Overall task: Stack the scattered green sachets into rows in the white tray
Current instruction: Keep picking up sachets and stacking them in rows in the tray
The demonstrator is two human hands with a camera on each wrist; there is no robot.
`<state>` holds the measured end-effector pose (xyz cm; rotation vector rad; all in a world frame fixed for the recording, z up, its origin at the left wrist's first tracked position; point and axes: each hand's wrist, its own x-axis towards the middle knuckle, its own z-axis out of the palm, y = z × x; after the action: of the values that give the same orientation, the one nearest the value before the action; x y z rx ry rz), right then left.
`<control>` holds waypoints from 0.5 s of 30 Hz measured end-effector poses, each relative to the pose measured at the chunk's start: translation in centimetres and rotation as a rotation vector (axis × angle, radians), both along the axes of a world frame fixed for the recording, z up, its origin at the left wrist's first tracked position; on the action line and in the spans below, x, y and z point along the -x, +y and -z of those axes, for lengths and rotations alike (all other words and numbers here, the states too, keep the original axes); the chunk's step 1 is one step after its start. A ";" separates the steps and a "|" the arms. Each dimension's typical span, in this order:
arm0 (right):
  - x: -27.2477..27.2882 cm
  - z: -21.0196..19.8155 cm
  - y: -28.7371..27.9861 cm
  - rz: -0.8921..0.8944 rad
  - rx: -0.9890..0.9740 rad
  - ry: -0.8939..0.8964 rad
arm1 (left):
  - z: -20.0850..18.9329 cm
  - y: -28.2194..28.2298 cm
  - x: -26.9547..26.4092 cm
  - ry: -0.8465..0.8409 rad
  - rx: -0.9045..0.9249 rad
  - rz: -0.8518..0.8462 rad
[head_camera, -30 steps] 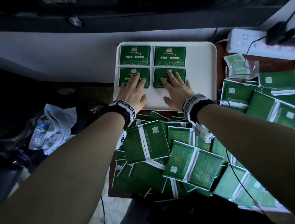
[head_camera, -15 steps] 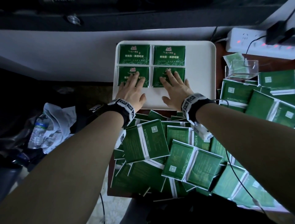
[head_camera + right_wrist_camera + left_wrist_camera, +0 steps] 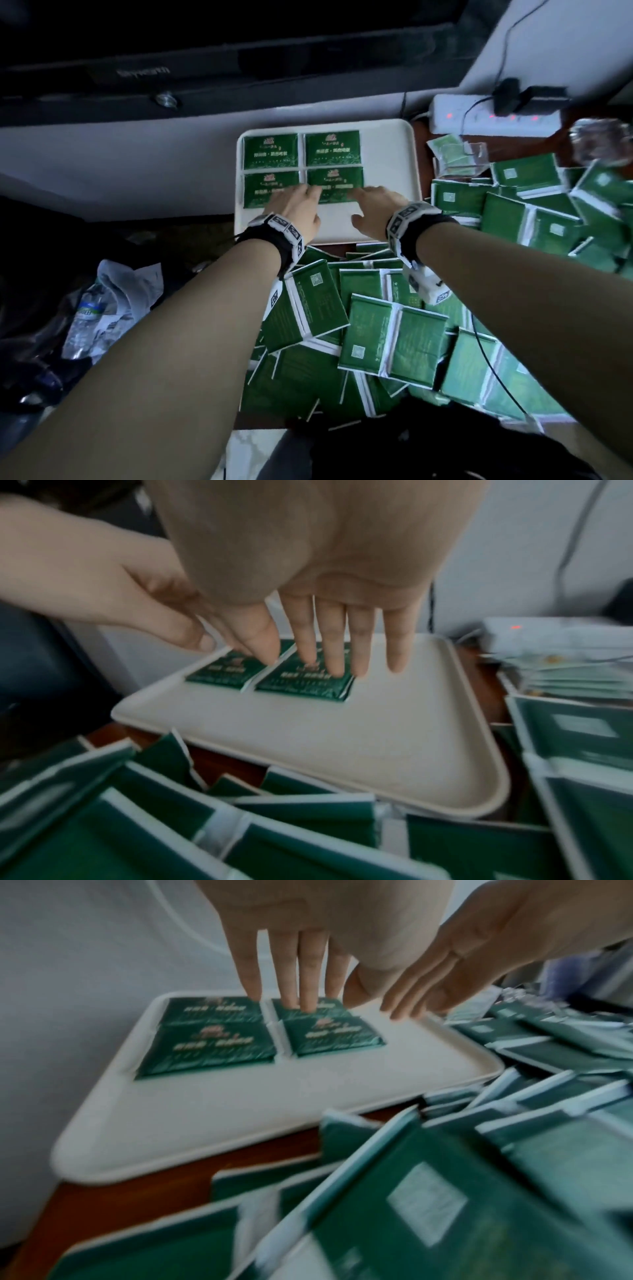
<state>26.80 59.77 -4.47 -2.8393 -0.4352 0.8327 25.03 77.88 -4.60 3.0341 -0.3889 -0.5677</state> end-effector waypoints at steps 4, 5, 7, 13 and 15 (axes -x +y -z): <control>2.6 -3.9 -4.3 0.177 -0.031 -0.014 | -4.0 -7.0 0.2 0.043 -0.033 0.112; 3.6 -4.6 -5.7 0.208 -0.030 -0.034 | -4.6 -9.2 0.4 0.039 -0.035 0.156; 5.9 -6.1 -9.0 0.249 -0.011 -0.068 | -5.7 -13.8 1.0 0.028 -0.013 0.249; 13.4 -9.0 -22.0 0.505 0.113 -0.096 | -8.4 -28.2 4.9 -0.007 0.012 0.546; 16.1 -9.6 -26.7 0.603 0.144 -0.088 | -8.9 -32.9 6.8 -0.022 0.007 0.624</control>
<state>10.71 33.10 5.13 -2.8735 0.4757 0.6319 18.23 45.03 4.33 2.8742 -1.3501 -0.5389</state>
